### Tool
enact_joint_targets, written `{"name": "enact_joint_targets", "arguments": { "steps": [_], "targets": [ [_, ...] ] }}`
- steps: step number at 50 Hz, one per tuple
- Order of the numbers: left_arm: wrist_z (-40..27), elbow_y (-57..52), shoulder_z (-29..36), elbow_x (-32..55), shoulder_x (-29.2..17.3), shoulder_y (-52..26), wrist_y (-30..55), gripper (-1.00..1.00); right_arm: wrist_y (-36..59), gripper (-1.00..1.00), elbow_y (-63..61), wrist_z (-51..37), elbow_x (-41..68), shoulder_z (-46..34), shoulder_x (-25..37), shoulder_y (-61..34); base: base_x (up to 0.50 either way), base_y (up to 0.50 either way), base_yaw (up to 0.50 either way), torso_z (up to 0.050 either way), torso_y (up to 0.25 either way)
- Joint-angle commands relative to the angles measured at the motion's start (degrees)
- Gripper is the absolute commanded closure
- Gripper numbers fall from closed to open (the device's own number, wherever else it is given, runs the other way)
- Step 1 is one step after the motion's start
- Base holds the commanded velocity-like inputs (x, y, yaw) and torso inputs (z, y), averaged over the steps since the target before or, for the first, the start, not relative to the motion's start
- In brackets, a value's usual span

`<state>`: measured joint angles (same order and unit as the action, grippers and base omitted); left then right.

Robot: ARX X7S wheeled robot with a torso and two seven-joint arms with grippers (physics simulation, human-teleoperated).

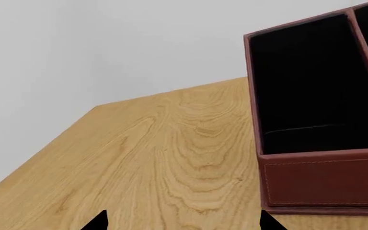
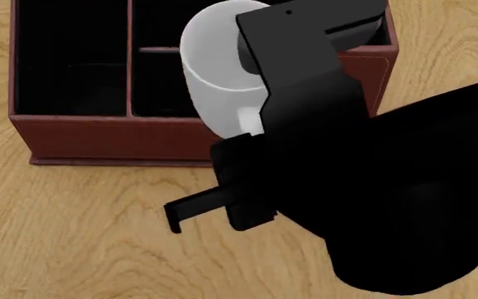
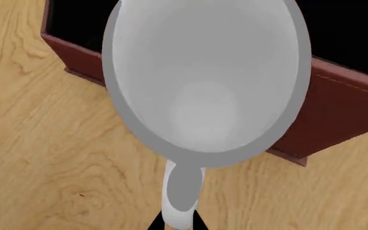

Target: Pick up the white mug and place it to the right of the caddy.

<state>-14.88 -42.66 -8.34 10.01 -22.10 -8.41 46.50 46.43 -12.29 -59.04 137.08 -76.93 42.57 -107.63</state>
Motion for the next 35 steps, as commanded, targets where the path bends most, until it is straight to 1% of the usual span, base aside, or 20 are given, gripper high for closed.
{"name": "enact_joint_targets", "arguments": {
  "steps": [1, 3, 4, 14, 18, 20, 21, 22, 23, 28, 35],
  "targets": [
    [-0.01, -0.34, -0.21, 0.3, -0.1, 0.19, -0.04, -1.0, 1.63, 1.0, 0.83, -1.36, -0.52, 1.08, 5.05, -2.62, 0.0, 0.0, 0.0, 0.0, 0.0],
    [-0.09, -0.58, -0.18, 0.33, -0.12, 0.16, 0.16, -1.0, 3.42, 1.0, 1.32, -2.11, -1.6, 0.51, 5.89, -3.6, 0.0, 0.0, 0.0, 0.0, 0.008],
    [-0.13, -0.76, -0.17, 0.38, -0.1, 0.16, 0.3, -1.0, 2.62, 1.0, 1.21, -1.79, -1.31, 0.94, 6.76, -3.2, 0.0, 0.0, 0.0, 0.0, 0.0],
    [-0.54, -2.08, 0.28, 0.59, -0.33, -0.64, 2.13, -1.0, 5.41, 1.0, 2.87, -3.17, -1.88, 1.11, 11.92, -5.7, 0.0, 0.0, 0.0, 0.0, 0.0],
    [-0.75, -2.66, 0.89, 0.61, -0.31, -1.1, 2.77, -1.0, 10.32, 1.0, 5.18, -4.58, -4.21, -0.45, 12.93, -7.82, 0.0, 0.0, 0.0, 0.0, 0.0],
    [-0.77, -2.79, 0.97, 0.71, -0.28, -1.22, 2.92, -1.0, 9.45, 1.0, 5.71, -3.92, -3.64, 0.07, 13.97, -7.49, 0.0, 0.0, 0.0, 0.0, 0.0],
    [-0.78, -2.76, 1.02, 0.71, -0.27, -1.24, 2.92, -1.0, 11.17, 1.0, 6.43, -4.76, -4.43, -0.49, 14.22, -8.43, 0.0, 0.0, 0.0, 0.0, 0.0],
    [-0.78, -2.67, 1.07, 0.71, -0.29, -1.23, 2.86, -1.0, 10.01, 1.0, 6.71, -4.42, -3.8, 0.06, 14.91, -8.21, 0.0, 0.0, 0.0, 0.0, 0.0],
    [-0.79, -2.61, 1.08, 0.73, -0.29, -1.27, 2.87, -1.0, 12.12, 1.0, 7.5, -4.94, -4.53, -0.49, 14.91, -9.26, 0.0, 0.0, 0.0, 0.0, 0.0],
    [-0.91, -2.62, 1.44, 0.78, -0.37, -1.81, 3.34, -1.0, 14.84, 1.0, 9.7, -5.46, -5.42, -0.97, 15.8, -10.85, 0.0, 0.0, 0.0, 0.0, 0.002],
    [-0.9, -2.99, 1.34, 1.06, -0.52, -2.09, 3.73, -1.0, 16.52, 1.0, 12.84, -4.11, -6.96, -0.74, 17.15, -11.68, 0.0, 0.0, 0.0, 0.0, 0.0]
  ]
}}
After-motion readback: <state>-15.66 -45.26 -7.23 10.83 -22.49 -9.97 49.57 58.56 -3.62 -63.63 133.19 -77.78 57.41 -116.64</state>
